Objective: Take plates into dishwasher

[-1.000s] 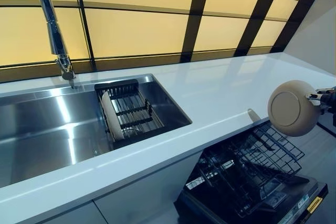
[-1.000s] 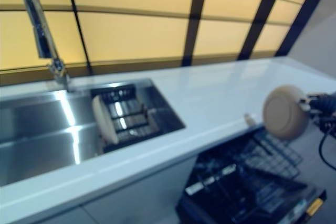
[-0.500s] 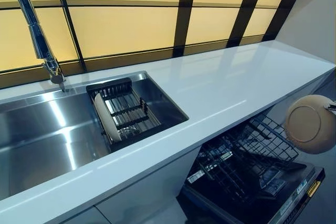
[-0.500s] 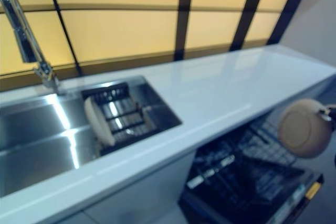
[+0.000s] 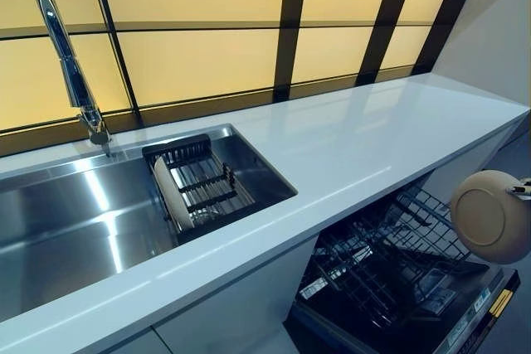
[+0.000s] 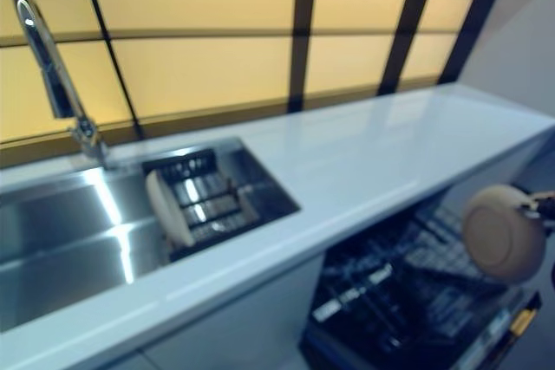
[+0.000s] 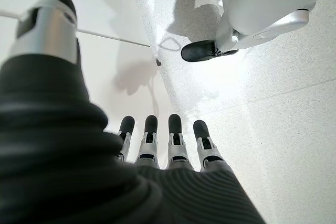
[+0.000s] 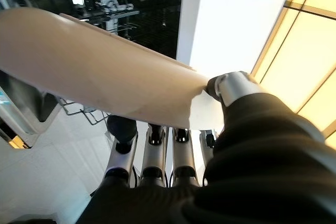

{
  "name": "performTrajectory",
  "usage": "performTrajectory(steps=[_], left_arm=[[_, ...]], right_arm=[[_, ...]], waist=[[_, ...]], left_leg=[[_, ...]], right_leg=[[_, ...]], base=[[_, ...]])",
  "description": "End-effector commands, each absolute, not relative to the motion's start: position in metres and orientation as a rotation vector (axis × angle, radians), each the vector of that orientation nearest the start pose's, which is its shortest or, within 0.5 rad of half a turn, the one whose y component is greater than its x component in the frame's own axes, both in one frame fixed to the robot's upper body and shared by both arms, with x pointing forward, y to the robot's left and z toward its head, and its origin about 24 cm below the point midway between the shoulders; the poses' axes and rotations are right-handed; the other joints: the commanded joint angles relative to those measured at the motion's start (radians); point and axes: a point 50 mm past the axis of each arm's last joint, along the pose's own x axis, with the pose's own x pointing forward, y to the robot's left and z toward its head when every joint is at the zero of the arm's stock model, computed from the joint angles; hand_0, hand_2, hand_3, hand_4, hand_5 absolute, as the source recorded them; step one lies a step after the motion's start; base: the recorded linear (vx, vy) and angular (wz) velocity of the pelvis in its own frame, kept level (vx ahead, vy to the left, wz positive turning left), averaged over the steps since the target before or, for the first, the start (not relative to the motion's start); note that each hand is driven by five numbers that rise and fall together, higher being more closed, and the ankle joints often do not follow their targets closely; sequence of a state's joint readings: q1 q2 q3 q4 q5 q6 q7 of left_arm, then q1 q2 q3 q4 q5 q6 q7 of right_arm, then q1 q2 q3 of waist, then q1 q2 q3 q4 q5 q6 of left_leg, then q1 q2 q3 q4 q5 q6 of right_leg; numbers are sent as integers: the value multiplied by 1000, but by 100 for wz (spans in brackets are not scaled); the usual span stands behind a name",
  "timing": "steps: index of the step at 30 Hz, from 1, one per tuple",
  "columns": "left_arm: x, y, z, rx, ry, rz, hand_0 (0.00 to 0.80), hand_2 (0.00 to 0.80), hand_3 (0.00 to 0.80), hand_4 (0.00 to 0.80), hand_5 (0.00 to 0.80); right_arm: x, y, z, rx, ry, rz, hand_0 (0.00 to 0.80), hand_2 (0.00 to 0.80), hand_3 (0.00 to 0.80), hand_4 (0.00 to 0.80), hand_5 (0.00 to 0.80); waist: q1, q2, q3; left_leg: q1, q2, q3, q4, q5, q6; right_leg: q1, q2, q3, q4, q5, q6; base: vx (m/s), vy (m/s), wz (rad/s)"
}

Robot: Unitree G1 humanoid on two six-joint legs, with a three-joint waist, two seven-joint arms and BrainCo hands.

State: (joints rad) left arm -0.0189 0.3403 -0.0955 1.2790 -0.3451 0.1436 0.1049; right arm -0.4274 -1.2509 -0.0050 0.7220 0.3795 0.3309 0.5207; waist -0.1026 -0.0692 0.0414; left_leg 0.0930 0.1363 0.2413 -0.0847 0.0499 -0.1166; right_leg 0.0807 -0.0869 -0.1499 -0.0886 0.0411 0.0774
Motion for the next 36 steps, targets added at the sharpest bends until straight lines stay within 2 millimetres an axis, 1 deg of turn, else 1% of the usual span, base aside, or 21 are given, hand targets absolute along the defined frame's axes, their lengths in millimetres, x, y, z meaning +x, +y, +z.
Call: performTrajectory(steps=[1, 3, 7, 9, 10, 13, 16, 22, 24, 27, 36], left_arm=[[75, 291, -149, 134, 1365, 469, 0, 0, 0, 0, 0], [75, 292, -149, 139, 1363, 466, 0, 0, 0, 0, 0], [76, 291, -149, 133, 1360, 464, 0, 0, 0, 0, 0], [76, 291, -149, 131, 1360, 463, 0, 0, 0, 0, 0], [77, 289, -149, 129, 1359, 461, 0, 0, 0, 0, 0], [78, 289, -149, 130, 1358, 457, 0, 0, 0, 0, 0], [79, 288, -149, 134, 1357, 451, 0, 0, 0, 0, 0], [81, 287, -149, 130, 1348, 449, 0, 0, 0, 0, 0], [82, 286, -149, 130, 1347, 448, 0, 0, 0, 0, 0], [84, 286, -149, 137, 1348, 444, 0, 0, 0, 0, 0], [88, 286, -148, 131, 1339, 437, 0, 0, 0, 0, 0]], right_arm=[[266, -426, 188, -533, 465, -128, 800, 800, 800, 800, 800], [268, -422, 182, -537, 475, -108, 800, 800, 800, 800, 800], [276, -404, 162, -556, 509, -31, 800, 800, 800, 800, 800], [277, -400, 157, -564, 516, -13, 800, 800, 800, 800, 800], [280, -392, 149, -569, 529, 13, 800, 800, 800, 800, 800], [281, -385, 139, -572, 546, 48, 800, 800, 800, 800, 800], [284, -373, 126, -585, 579, 107, 800, 800, 800, 800, 800], [289, -359, 115, -630, 602, 170, 800, 800, 800, 800, 800], [289, -358, 113, -636, 609, 182, 800, 800, 800, 800, 800], [290, -352, 105, -665, 633, 207, 800, 800, 800, 800, 800], [295, -338, 92, -750, 657, 251, 800, 800, 800, 800, 800]], waist=[[24, -55, -23], [26, -55, -21], [29, -51, -16], [30, -50, -15], [30, -48, -12], [31, -47, -10], [35, -46, -5], [44, -45, 0], [45, -44, 1], [50, -45, 5], [56, -44, 11]], left_leg=[[29, -32, -15, 7, -18, 39], [28, -32, -15, 8, -17, 39], [29, -32, -17, 10, -16, 39], [29, -32, -18, 10, -16, 40], [29, -32, -19, 10, -16, 40], [29, -33, -20, 10, -16, 41], [30, -33, -21, 10, -15, 42], [28, -37, -26, 9, -14, 43], [28, -37, -27, 9, -14, 44], [27, -36, -28, 9, -12, 44], [25, -33, -30, 11, -11, 44]], right_leg=[[-3, 19, 5, 21, 21, -4], [-1, 18, 4, 21, 20, -4], [5, 16, 3, 20, 20, -2], [7, 16, 3, 19, 19, -2], [7, 16, 4, 19, 20, -2], [8, 15, 2, 18, 20, -2], [9, 13, -2, 18, 21, 0], [11, 11, -7, 16, 21, 1], [12, 11, -8, 15, 21, 2], [12, 10, -12, 16, 22, 3], [11, 10, -13, 16, 23, 4]], base=[[1, -17, -6], [0, 0, 0], [0, 0, 0], [0, 0, 0], [0, 0, 0], [0, 0, 0], [0, 0, 0], [0, 0, 0], [0, 0, 0], [0, 0, 0], [-1, -1, 0]])
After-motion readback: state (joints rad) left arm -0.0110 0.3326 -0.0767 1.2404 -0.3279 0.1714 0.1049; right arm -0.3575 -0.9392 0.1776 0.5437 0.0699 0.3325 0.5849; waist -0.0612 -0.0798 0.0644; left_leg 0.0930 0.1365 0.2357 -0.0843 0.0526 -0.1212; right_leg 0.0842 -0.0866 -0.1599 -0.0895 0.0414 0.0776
